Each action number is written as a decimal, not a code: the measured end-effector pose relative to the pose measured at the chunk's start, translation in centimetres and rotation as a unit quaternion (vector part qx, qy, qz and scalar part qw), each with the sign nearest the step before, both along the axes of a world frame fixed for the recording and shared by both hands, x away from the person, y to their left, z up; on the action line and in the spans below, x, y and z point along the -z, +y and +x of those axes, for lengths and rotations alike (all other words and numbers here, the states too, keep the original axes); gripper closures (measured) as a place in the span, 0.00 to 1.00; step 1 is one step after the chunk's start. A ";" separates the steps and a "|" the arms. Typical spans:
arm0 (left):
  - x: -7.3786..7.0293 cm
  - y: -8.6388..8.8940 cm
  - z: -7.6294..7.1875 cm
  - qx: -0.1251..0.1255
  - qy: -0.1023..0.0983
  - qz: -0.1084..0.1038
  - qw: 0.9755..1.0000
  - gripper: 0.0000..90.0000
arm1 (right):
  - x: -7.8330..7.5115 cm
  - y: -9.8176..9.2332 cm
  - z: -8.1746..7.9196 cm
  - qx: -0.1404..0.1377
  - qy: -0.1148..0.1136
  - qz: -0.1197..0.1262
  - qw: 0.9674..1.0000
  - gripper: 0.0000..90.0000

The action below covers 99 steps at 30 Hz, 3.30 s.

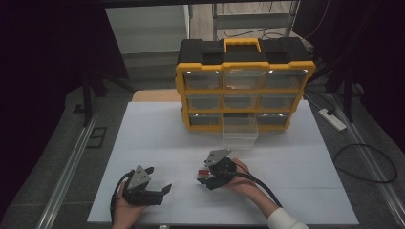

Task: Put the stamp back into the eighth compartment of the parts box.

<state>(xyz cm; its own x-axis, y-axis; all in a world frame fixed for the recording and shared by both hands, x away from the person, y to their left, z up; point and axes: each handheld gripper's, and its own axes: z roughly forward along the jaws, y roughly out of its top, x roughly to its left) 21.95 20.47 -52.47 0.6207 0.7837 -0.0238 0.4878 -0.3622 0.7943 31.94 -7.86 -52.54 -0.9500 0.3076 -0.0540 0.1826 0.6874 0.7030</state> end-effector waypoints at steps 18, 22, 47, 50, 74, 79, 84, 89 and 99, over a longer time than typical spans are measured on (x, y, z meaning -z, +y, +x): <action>0.0 0.0 0.0 0.002 0.000 0.000 1.000 0.11 | 0.4 0.1 0.2 -0.007 0.009 -0.014 1.000 0.84; 0.0 0.1 0.0 0.002 -0.001 0.000 1.000 0.11 | -0.1 -0.1 0.2 -0.003 0.004 -0.004 1.000 0.84; 0.0 0.0 0.0 0.001 -0.001 0.001 1.000 0.12 | -3.3 -1.3 -0.9 0.005 -0.020 0.052 0.998 0.84; 0.0 0.0 0.0 0.002 -0.001 0.003 1.000 0.12 | -3.8 -1.7 -1.0 0.008 -0.023 0.059 0.998 0.84; 0.1 0.0 0.1 0.003 -0.001 0.006 1.000 0.12 | -7.1 -3.7 -0.9 0.029 -0.049 0.098 0.994 0.84; 0.1 0.0 0.1 0.003 0.000 0.006 1.000 0.12 | -7.5 -4.1 -0.9 0.030 -0.055 0.099 0.993 0.84; 0.1 0.0 0.0 0.003 -0.001 0.006 1.000 0.12 | -7.8 -4.5 -0.7 0.037 -0.057 0.103 0.992 0.84; 0.1 0.0 0.0 0.002 -0.001 0.006 1.000 0.12 | -8.0 -4.7 -0.6 0.041 -0.059 0.105 0.992 0.84; 0.1 0.0 0.0 0.002 0.000 0.005 1.000 0.12 | -8.5 -5.3 -0.4 0.050 -0.064 0.110 0.991 0.84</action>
<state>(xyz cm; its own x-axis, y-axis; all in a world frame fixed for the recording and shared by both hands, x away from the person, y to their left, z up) 22.00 20.45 -52.55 0.6246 0.7808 -0.0146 0.4852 -0.3733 0.7907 31.55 -13.21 -44.06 -0.9036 0.4181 -0.0932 0.1421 0.4978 0.8556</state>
